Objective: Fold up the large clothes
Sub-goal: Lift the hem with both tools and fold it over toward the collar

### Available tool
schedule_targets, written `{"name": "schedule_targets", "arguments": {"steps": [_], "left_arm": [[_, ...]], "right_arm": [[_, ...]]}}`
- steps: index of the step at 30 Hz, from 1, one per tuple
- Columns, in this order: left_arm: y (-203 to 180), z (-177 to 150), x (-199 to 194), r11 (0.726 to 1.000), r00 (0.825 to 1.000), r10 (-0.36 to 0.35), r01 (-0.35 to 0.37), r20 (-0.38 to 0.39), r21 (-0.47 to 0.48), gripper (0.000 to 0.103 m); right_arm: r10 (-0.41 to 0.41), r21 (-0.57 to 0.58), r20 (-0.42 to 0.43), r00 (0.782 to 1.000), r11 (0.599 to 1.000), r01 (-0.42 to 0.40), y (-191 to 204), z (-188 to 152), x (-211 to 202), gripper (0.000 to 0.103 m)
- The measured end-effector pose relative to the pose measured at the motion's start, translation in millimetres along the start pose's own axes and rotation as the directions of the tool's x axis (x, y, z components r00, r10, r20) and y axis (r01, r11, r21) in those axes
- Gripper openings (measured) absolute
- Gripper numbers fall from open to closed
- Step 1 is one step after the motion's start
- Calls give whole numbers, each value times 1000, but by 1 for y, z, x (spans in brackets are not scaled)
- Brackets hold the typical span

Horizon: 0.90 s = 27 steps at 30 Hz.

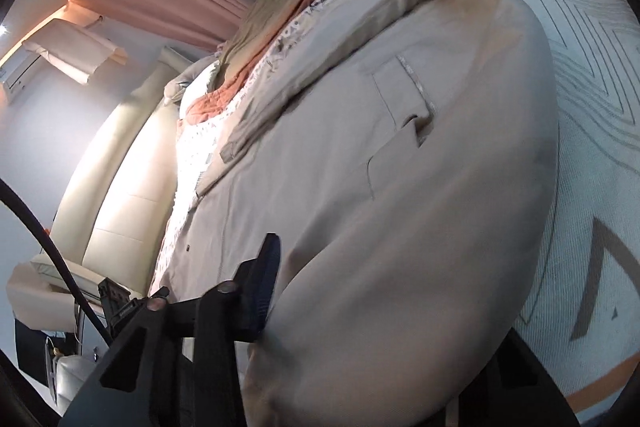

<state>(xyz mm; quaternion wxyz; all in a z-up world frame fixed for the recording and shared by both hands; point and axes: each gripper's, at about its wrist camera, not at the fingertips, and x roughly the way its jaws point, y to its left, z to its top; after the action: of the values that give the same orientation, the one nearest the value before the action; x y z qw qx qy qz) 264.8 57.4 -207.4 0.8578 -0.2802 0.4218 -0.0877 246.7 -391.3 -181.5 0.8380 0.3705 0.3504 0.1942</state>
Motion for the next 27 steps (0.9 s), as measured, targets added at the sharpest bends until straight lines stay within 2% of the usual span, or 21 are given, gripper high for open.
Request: {"name": "schedule_targets", "arguments": {"steps": [5,11,18,27], "left_arm": [[-20,21,-21,998,996,-8,3,87,60,27],[-39,56,-32,996,991,-19,7,131,90,24],[-58,98,-34,993,985,-27,7,168,118,22],[-84,165,-17,990,980,-31,3,198,138,22]], "right_arm": [[8,-60,56,998,998,-4,20,16,-9,25],[22,-153,107,994,988,-6,47,30,-19,24],[39,-198,143,989,980,-10,69,55,-18,24],[27,-216,187,982,976,14,97,114,6,24]]}}
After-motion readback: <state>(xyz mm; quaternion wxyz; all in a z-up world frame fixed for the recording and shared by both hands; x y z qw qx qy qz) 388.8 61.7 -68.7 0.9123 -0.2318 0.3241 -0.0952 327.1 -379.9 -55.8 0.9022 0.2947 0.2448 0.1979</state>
